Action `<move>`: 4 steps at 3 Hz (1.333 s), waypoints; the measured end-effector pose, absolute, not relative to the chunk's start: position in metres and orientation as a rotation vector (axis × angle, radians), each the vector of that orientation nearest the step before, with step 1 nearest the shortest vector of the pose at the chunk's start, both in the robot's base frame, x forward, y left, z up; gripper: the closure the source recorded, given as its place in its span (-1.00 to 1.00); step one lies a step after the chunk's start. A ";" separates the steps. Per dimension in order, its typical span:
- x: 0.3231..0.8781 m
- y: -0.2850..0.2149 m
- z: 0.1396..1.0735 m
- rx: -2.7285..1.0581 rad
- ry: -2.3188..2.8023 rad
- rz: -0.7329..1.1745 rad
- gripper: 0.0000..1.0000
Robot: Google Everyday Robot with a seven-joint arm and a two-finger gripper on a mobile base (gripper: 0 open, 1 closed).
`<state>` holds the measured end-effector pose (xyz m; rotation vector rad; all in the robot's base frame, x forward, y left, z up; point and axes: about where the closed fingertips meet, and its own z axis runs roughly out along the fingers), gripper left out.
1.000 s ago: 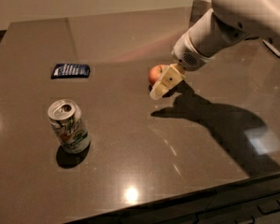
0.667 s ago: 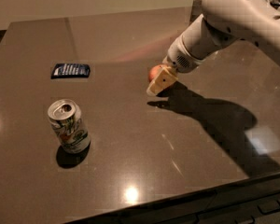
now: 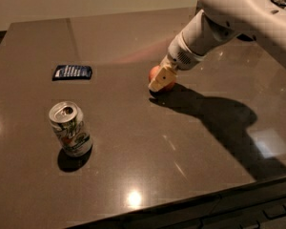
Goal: Pick apple
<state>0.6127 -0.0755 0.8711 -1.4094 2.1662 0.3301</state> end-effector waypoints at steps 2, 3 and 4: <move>0.612 -0.070 0.944 -1.453 2.036 0.402 1.00; 0.609 -0.069 0.968 -1.457 1.983 0.436 1.00; 0.609 -0.069 0.968 -1.457 1.983 0.436 1.00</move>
Offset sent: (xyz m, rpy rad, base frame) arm -0.0030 0.0018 0.1275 0.1445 -0.1025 0.1232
